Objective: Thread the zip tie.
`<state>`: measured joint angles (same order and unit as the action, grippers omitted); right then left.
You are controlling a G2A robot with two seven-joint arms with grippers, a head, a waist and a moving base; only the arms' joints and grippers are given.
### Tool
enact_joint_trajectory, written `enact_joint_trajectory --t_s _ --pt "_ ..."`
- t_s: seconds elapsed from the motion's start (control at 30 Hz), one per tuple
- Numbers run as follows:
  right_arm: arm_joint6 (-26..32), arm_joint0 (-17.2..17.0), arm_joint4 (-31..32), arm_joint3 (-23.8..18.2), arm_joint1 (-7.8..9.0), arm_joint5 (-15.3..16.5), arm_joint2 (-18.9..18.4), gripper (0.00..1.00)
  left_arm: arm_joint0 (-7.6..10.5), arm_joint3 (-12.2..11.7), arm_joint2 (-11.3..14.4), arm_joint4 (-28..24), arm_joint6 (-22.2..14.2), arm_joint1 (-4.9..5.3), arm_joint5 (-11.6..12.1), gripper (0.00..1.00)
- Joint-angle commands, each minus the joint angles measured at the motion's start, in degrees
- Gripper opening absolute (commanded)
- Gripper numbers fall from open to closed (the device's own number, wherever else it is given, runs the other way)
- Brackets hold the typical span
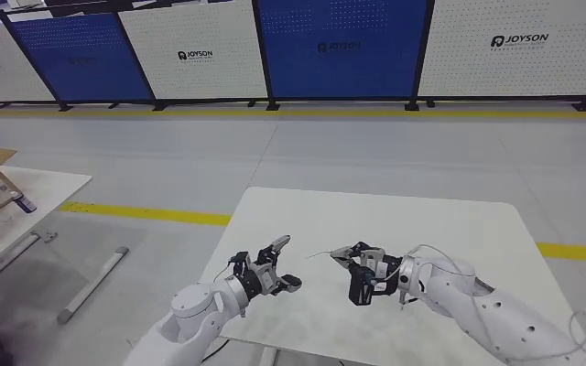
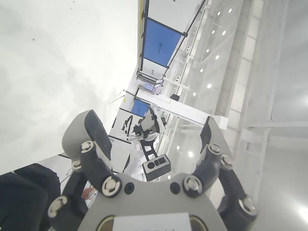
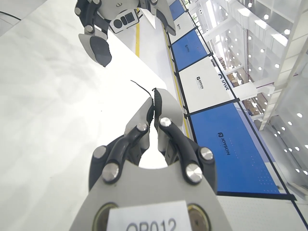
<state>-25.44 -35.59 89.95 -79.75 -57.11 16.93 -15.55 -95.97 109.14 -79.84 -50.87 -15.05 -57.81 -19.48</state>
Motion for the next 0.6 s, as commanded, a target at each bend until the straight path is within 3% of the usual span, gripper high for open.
enact_joint_trajectory --t_s 0.0,0.17,0.23,0.43,0.57 --pt "0.0 0.0 0.0 0.0 0.02 0.0 0.0 0.00 -0.03 0.0 0.0 0.1 -0.1 -0.03 0.0 1.00" --pt "0.0 0.0 0.0 0.0 0.02 0.0 0.0 0.00 -0.01 0.0 0.1 0.0 -0.1 -0.05 0.0 1.00" --pt "0.0 0.0 0.0 0.0 0.02 0.0 0.0 0.00 0.45 -0.6 1.4 -2.0 1.5 -0.23 0.0 1.00" --pt "0.0 0.0 0.0 0.0 0.02 0.0 0.0 0.00 5.17 -1.8 6.8 -2.7 7.1 -0.59 0.0 1.00" --pt "0.0 0.0 0.0 0.0 0.02 0.0 0.0 0.00 9.03 -3.2 10.4 -2.6 13.4 -0.93 0.0 1.00"
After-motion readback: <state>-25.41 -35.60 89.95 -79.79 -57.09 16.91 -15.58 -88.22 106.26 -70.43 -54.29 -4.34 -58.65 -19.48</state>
